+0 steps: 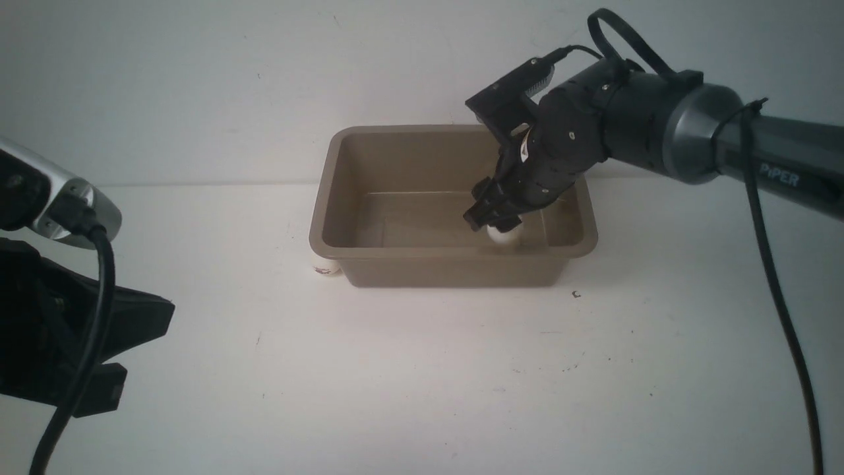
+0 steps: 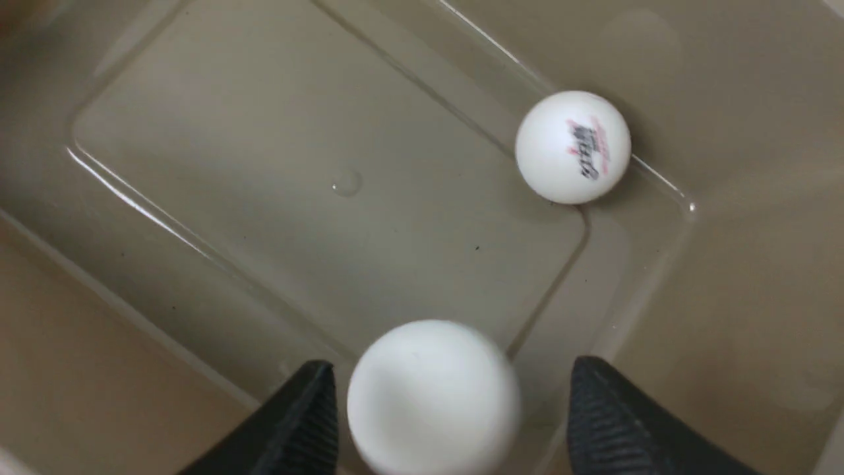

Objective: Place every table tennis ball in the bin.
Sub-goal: Use the right arm to put the table tennis ball into the box, then use the left arm to clamp the table tennis ball closest to it

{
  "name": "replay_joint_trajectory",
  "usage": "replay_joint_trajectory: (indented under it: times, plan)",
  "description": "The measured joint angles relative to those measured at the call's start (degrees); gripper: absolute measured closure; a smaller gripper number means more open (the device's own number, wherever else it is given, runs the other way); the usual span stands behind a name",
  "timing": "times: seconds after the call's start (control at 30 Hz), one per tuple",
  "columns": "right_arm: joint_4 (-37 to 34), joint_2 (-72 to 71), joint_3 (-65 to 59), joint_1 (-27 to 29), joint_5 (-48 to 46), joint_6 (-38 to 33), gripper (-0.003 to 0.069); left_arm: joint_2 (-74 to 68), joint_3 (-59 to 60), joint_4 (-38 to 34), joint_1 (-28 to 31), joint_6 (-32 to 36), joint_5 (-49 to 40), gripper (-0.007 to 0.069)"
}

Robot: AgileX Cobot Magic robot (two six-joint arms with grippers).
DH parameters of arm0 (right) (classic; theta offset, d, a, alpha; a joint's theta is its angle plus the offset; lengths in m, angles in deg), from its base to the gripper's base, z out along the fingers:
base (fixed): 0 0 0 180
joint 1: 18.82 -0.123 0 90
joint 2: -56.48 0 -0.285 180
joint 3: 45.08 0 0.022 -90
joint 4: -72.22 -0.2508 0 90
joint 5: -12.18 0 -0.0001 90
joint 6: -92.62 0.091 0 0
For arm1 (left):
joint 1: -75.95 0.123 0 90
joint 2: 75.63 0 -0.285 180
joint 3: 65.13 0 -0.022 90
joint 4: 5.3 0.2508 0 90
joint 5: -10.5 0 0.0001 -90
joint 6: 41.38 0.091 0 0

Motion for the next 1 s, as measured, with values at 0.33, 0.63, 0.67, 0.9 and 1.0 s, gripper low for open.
replay_joint_trajectory:
  times: [0.33, 0.63, 0.67, 0.9, 1.0]
  plan:
    - [0.58, -0.84, 0.0, 0.0, -4.01, 1.5, 0.0322, -3.79, 0.0, 13.67, 0.0, -7.82, 11.43, 0.0599]
    - [-1.05, -14.31, 0.0, 0.0, -7.86, 0.4, 0.0668, -21.35, -0.01, 13.22, 0.0, -5.12, 27.92, 0.0364]
    - [-2.36, -16.96, 0.0, 0.0, -8.78, -0.09, 0.0671, -24.67, -0.01, 13.17, 0.0, -3.8, 29.61, 0.0337]
    - [-11.31, -29.39, 0.0, 0.0, -17.59, -7.82, 0.0675, -41.27, -3.2, 5.32, 0.0, 7.59, 33.27, 0.0281]
    - [-12.35, -32.01, 0.0, 0.0, -21.76, -10.18, 0.0675, -44.94, -5.52, -0.85, 0.0, 13.62, 32.65, 0.0281]
